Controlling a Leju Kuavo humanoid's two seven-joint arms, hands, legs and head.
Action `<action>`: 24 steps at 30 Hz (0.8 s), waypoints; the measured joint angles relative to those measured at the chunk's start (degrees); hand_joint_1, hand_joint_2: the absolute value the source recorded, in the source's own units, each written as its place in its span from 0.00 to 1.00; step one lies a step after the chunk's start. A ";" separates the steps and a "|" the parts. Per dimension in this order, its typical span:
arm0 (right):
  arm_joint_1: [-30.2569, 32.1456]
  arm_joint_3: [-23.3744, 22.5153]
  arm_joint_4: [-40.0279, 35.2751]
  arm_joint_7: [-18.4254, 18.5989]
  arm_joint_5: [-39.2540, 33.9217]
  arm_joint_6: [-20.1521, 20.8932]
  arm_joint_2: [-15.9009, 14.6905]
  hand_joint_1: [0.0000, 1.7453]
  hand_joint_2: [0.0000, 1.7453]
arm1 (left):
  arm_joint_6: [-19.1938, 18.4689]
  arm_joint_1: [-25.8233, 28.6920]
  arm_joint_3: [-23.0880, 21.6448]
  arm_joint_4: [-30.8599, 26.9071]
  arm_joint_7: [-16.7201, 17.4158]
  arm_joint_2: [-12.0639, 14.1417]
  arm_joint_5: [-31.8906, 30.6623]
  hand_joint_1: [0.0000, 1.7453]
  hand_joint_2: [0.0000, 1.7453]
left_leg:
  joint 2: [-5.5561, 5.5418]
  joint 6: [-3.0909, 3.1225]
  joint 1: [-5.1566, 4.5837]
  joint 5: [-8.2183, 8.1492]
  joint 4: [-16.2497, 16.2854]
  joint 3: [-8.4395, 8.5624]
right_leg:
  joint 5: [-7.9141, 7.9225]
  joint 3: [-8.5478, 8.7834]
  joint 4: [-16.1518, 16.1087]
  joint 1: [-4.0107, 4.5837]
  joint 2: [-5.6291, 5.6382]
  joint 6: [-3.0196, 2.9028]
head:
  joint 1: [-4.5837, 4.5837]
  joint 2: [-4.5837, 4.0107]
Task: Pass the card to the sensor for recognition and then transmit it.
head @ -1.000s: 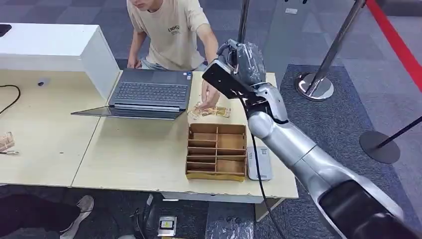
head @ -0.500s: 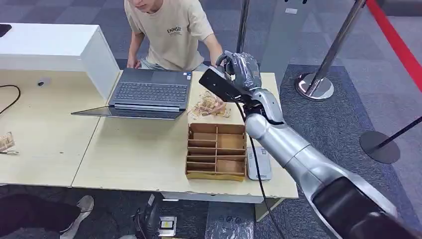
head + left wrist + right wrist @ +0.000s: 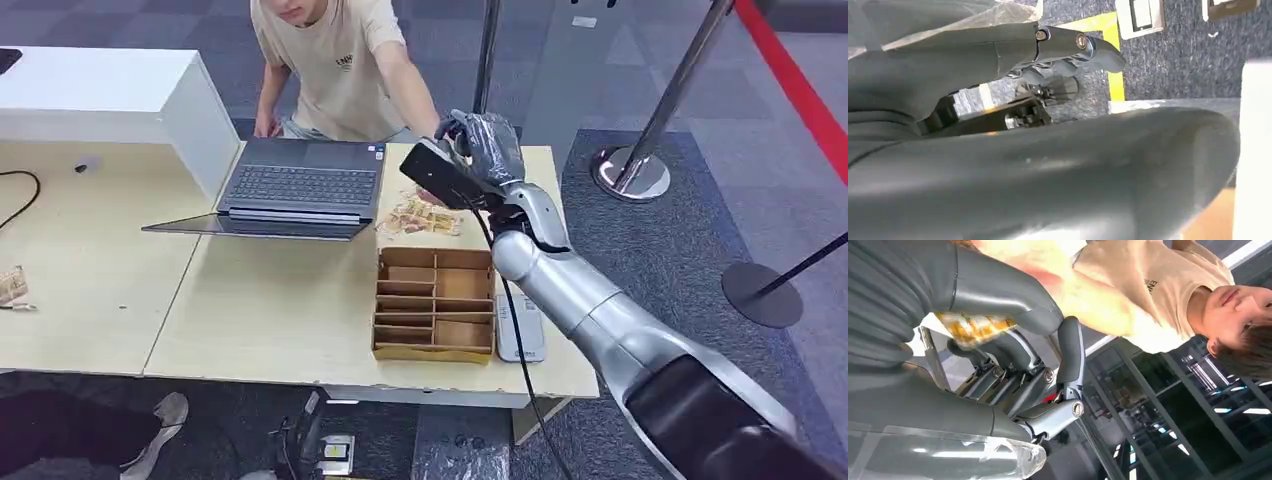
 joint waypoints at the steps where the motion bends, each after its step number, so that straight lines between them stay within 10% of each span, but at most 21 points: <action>1: 0.00 0.11 0.00 0.00 0.00 0.00 0.00 1.00 1.00 | -0.33 0.08 -0.26 0.02 0.02 0.07 -0.74 0.00 0.00 | 0.00 0.00 0.00 0.00 0.00 0.00 | 0.00 0.00 0.00 0.00 0.00 0.00 | 0.00 0.00; 24: 2.76 -0.65 -1.18 1.66 0.85 0.48 -3.43 1.00 1.00 | 0.46 4.45 -5.79 0.96 4.50 2.25 -5.90 0.00 0.00 | 0.04 0.00 0.00 -0.01 0.00 -0.01 | -0.01 -0.04 -0.01 0.00 0.01 0.00 | 0.00 0.00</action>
